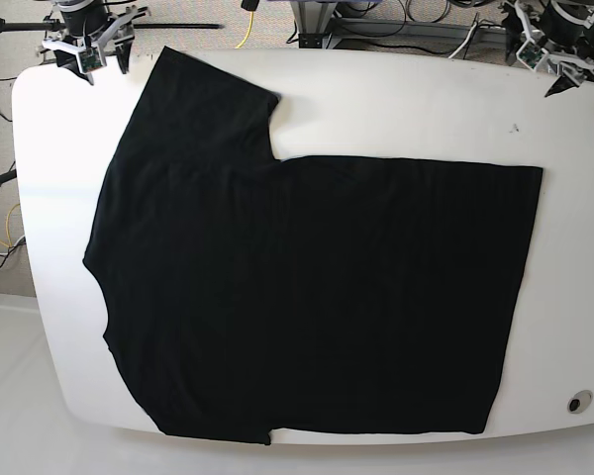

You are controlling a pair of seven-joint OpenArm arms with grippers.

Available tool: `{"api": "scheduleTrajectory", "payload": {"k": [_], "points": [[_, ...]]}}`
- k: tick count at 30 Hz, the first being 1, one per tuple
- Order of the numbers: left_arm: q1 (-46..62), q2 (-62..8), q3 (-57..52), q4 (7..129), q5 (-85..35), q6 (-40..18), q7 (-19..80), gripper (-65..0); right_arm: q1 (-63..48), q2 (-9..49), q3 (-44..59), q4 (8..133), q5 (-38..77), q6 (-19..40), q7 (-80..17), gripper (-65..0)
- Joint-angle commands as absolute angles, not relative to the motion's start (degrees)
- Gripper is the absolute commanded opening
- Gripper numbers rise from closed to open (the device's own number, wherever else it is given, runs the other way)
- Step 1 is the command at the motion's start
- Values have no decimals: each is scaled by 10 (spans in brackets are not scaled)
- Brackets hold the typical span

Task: Fold the T-shirt properly
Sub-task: 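Lower both grippers toward the shirt's shoulder and sleeve corners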

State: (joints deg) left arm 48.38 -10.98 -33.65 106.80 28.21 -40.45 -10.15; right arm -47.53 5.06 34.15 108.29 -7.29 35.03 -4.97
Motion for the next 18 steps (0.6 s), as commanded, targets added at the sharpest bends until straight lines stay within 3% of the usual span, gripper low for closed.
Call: {"api": "scheduleTrajectory", "payload": {"k": [1,8,18], "points": [[485,-119,-327,1072,257,-400,-110,-207,-478,51,339,1095,-60,353,-39,-327],[447,-147,-325,1054,178,-400,-60,-198,-465,47,325,1094,-68,362,-53,-329],[426,-199,-337,1013,172,-400,-61,-196,-449,57,304,1098,-86,365,-106,-329]]}}
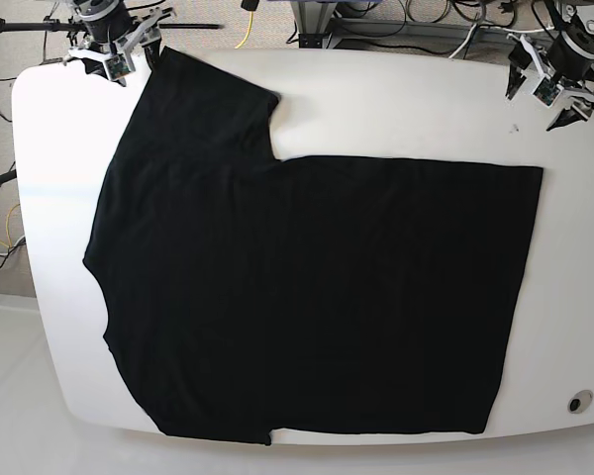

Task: Fold the T-shirt properly
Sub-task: 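Lower both grippers toward the shirt's shoulder and sleeve corners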

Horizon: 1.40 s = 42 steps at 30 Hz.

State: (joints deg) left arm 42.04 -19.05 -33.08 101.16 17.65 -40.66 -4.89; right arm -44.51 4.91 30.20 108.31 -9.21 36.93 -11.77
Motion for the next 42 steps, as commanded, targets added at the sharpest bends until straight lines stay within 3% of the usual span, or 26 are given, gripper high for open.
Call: {"api": "scheduleTrajectory", "payload": {"k": [1,26,42], "points": [[424,-201,-337,1009,174,-400,-63,-196,-448,59,302,1098,-86,365,-110,-329],[373,-230,-279,906,181,-382,-110,-189,-400,47,280,1096,-17,370,-130,-322],[368,-228,-290,953,206,-384,-92,-194,-404,45,278,1086,-69,374,-126,-320]]}}
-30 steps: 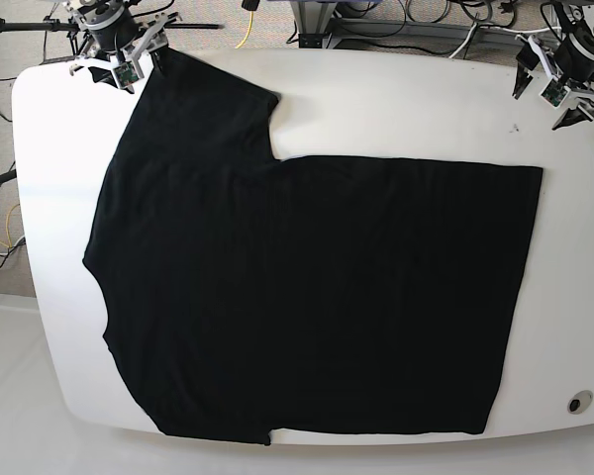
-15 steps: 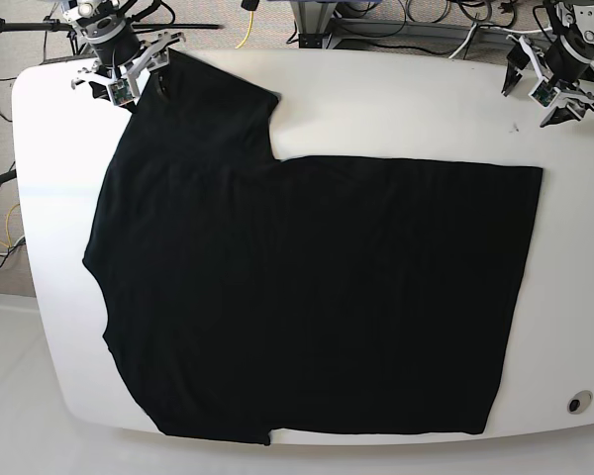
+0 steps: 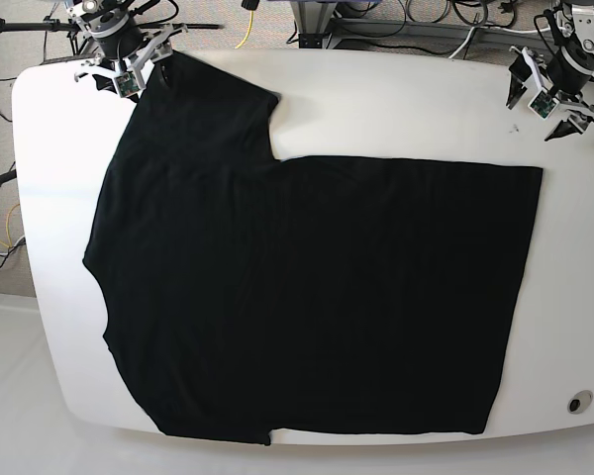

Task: Fold the T-shirt properly
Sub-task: 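Lower both grippers toward the shirt's shoulder and sleeve corners, then move the right gripper onto the shirt's shoulder edge near the collar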

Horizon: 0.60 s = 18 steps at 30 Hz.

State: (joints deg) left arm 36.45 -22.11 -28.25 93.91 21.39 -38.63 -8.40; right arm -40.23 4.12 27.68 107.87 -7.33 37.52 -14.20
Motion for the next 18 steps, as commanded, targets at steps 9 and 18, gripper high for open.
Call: {"api": "scheduleTrajectory", "payload": {"k": [9,18], "points": [[370,-227,-296,956,209,-376,-98,-197,-377,40,275,1072,-103,357,-135,-316],[367,-234,-291,952,213,-378,-93,-194,-370,37,273,1065,-81,335,-147,-310]]}}
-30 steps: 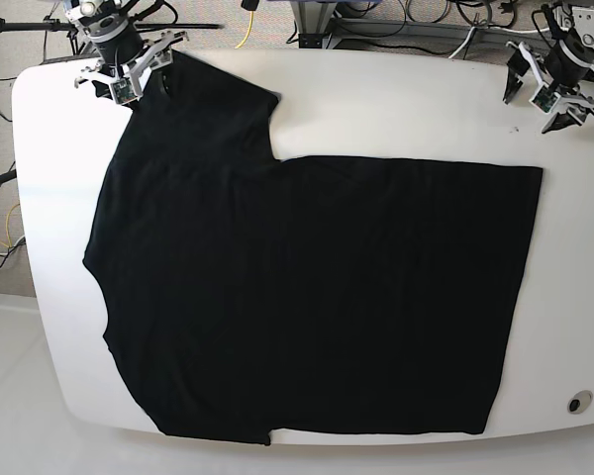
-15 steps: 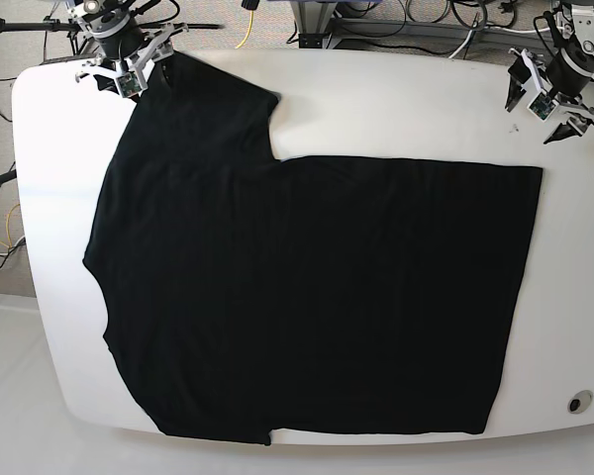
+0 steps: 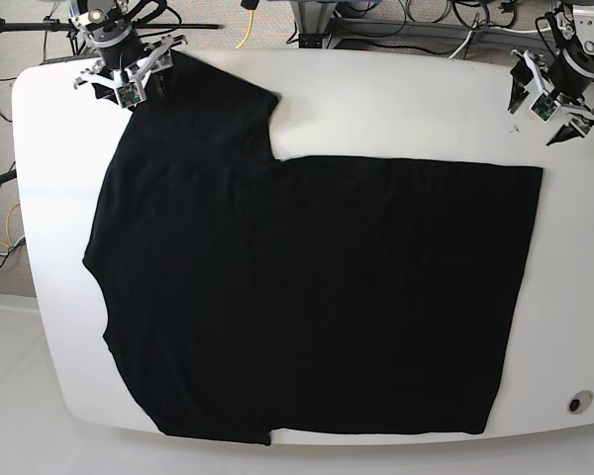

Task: Fold the T-shirt properly
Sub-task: 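Move the right gripper onto the shirt's shoulder edge near the collar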

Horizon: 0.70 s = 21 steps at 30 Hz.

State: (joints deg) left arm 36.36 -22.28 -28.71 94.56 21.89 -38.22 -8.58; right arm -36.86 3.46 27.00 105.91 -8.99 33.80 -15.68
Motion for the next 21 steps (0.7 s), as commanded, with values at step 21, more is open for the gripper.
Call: {"api": "scheduleTrajectory", "payload": {"k": [21], "points": [[359,-233,-293,950,204,-377,-99,-192,-316,41,263,1068,-22,345,-275,-309]]}}
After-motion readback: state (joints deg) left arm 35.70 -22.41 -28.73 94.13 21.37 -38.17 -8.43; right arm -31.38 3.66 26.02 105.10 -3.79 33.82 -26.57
